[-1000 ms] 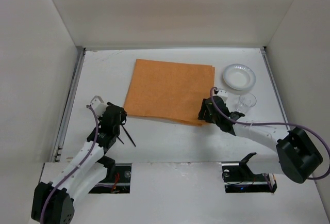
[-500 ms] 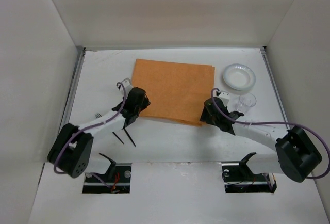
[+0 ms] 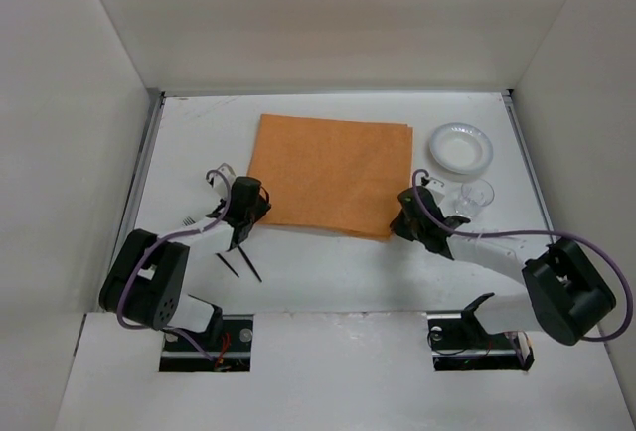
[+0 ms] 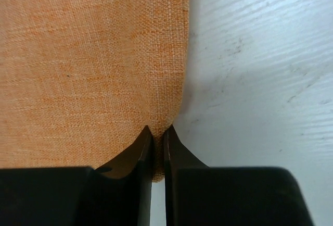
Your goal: Set the dinner table for one person
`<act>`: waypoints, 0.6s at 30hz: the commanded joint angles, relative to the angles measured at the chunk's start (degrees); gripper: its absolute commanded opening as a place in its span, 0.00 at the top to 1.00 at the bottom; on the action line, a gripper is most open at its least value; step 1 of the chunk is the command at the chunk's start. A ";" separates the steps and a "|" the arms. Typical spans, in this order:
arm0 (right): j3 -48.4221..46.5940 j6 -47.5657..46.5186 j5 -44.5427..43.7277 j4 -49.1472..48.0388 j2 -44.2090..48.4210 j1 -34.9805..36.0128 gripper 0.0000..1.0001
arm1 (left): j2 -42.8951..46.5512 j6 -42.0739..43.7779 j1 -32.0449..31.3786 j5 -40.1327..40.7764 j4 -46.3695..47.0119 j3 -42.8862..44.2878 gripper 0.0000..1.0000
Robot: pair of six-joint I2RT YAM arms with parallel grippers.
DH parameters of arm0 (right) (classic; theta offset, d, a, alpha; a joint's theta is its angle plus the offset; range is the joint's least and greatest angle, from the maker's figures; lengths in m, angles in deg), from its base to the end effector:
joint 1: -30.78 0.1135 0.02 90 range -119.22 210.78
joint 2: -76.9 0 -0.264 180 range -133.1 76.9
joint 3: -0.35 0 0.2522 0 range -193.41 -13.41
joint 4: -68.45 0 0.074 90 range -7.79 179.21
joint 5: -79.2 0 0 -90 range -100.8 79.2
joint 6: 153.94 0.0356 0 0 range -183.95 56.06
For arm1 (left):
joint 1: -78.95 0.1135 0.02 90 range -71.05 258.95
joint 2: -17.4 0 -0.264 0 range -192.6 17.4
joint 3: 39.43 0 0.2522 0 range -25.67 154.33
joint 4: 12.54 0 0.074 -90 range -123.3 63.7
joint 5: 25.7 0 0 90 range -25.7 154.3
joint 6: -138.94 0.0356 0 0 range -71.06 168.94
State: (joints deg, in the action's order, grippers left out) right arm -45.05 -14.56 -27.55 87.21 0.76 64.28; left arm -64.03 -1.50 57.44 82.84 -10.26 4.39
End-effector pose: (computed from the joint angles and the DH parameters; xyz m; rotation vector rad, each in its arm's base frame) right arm 0.2089 0.1260 0.1587 0.4621 2.3664 0.3221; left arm 0.2538 -0.0879 0.1583 -0.7183 2.0526 -0.3718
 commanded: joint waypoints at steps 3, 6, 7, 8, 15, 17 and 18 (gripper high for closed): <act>0.26 -0.52 -4.25 1.67 6.61 -3.30 0.94 | 6.18 -0.19 0.03 -0.26 -2.31 -5.36 0.68; 1.13 -1.75 -3.90 2.83 8.63 -4.80 0.94 | 10.92 -1.24 -0.49 0.44 -4.77 -8.26 0.68; 1.92 -1.75 -3.55 2.83 9.16 -4.98 0.94 | 12.59 -1.68 -0.58 0.44 -5.48 -9.31 0.68; 2.80 -1.58 -3.11 3.00 9.78 -5.06 0.94 | 13.74 -2.12 -0.67 0.35 -6.18 -9.93 0.68; 6.85 -0.25 -3.20 3.71 14.61 -6.64 0.87 | 24.63 -5.20 -4.53 1.40 -12.94 -13.02 0.68; 6.33 -1.13 -2.85 3.88 15.66 -7.96 0.84 | 28.06 -5.29 -5.77 2.54 -15.76 -12.23 0.67; 5.89 -1.66 -2.93 3.97 16.45 -8.23 0.82 | 30.08 -5.29 -6.21 3.51 -17.51 -11.87 0.65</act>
State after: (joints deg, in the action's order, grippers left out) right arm -38.31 -14.97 -28.10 90.07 14.97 57.66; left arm -38.11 -5.65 52.43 83.78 -21.63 -7.91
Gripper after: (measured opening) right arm 0.179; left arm 0.340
